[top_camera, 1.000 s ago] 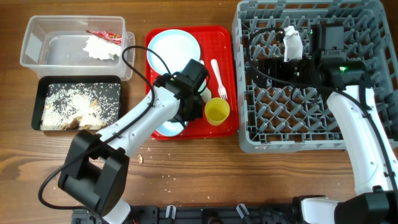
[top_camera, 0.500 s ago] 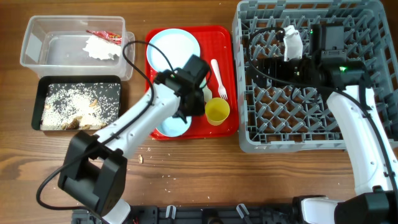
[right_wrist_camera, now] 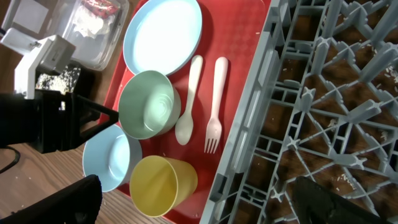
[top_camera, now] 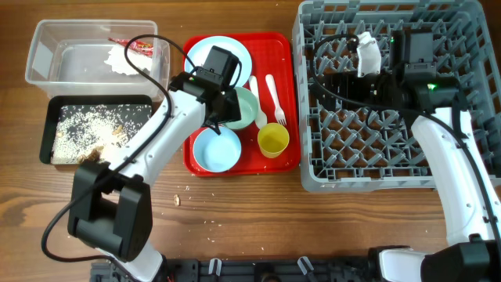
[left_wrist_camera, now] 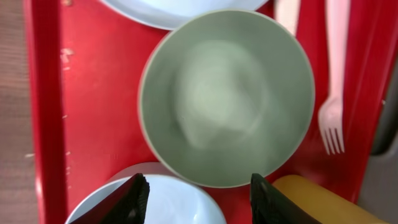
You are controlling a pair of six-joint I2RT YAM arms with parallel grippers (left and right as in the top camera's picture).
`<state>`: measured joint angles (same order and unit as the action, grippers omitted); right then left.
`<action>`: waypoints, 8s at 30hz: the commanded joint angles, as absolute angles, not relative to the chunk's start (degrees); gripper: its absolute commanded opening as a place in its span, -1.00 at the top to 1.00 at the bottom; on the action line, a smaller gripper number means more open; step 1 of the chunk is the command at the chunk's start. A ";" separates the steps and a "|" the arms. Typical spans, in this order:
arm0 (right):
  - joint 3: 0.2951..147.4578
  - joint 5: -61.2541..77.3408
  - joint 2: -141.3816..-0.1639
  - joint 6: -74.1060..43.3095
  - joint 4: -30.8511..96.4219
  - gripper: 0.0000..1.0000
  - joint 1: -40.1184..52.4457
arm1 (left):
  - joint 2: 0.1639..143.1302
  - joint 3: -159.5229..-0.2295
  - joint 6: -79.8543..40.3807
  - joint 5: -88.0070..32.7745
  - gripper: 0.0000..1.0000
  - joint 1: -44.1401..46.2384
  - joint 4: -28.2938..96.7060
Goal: Sort waste into correct bins and load items into the dishwasher rack
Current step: 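Grasp the yellow cup with the left gripper and lift it, then hand the yellow cup from the left gripper to the right gripper, then place the yellow cup into the rack's front-left corner with the right gripper, then grasp the green bowl on the red tray with the right gripper, then place the green bowl into the rear of the rack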
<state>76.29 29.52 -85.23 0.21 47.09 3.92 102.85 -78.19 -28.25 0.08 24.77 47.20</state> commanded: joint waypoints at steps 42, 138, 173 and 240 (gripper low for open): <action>76.38 65.47 -86.32 1.41 27.51 -1.00 9.89 | 102.37 -83.26 -21.45 -87.55 0.92 9.06 34.87; 94.41 5.80 -113.80 -25.87 48.51 -0.28 28.42 | 96.99 -89.76 -21.21 -10.31 -0.24 4.80 51.29; 97.08 -7.38 -98.56 -28.53 50.35 0.91 16.75 | 96.75 -89.69 -21.23 -5.26 -1.00 4.54 51.55; 96.64 -66.85 -128.62 30.04 8.47 -0.85 25.54 | 96.75 -89.69 -21.23 -5.26 -1.00 4.54 51.55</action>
